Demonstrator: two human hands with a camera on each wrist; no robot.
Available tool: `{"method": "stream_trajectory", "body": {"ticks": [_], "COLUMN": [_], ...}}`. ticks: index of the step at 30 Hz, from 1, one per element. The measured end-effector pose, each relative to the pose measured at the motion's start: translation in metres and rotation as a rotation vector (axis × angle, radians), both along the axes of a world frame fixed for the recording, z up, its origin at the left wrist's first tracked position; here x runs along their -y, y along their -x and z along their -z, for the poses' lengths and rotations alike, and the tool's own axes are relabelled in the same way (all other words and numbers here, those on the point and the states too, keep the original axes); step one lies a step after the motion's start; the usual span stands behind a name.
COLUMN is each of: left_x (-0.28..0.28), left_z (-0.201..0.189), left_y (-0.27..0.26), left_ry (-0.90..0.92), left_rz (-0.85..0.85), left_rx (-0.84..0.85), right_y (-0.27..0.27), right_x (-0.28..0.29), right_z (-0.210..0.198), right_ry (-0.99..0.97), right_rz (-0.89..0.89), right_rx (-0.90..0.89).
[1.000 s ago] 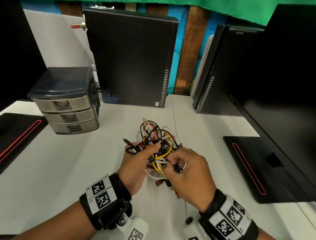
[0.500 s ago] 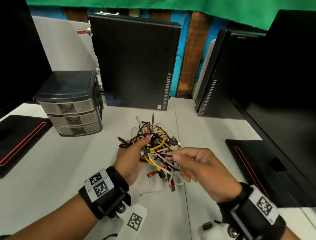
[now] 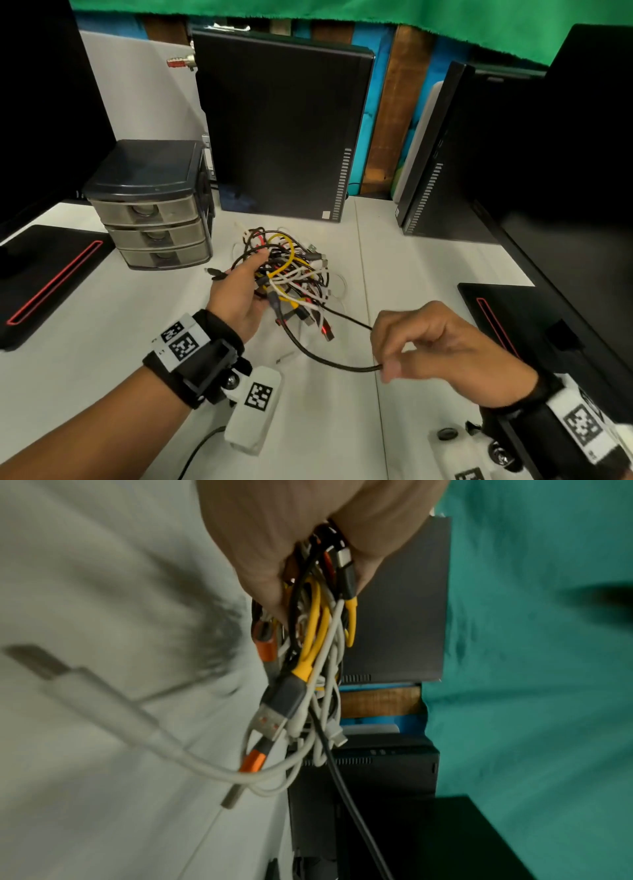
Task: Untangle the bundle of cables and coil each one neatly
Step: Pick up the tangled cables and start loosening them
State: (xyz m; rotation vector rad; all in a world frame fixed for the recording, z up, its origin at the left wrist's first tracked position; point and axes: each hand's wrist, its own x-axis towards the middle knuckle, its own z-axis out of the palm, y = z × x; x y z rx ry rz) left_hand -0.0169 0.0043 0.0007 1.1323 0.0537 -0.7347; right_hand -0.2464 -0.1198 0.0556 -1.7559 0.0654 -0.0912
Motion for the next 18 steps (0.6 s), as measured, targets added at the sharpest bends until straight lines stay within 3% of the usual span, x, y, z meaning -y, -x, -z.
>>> {"method": "stream_trajectory", "body": {"ticks": [4,6,9,13,18], "left_x": [-0.007,-0.009,-0.011,-0.013,-0.013], "left_z": [-0.006,-0.013,-0.021,-0.023,-0.025], "left_y": [-0.012,-0.012,-0.011,-0.01,-0.004], "left_ry": [0.084,0.134,0.19,0.31,0.443], "left_rz": [0.046,0.066,0.079,0.097,0.193], "left_rx": [-0.008,0.014,0.011,-0.102,-0.187], "right_y": [-0.009,-0.014,-0.018,-0.023,-0.032], "right_x": [0.005,0.008,0.013,0.0,-0.035], "right_z": [0.006,0.012,0.024,0.033,0.037], "right_ry": [-0.035,-0.064,-0.218,-0.356,-0.498], "right_rz": [0.352,0.499,0.585,0.604,0.368], "right_rx": [0.091,0.01,-0.17,-0.279,-0.413]}}
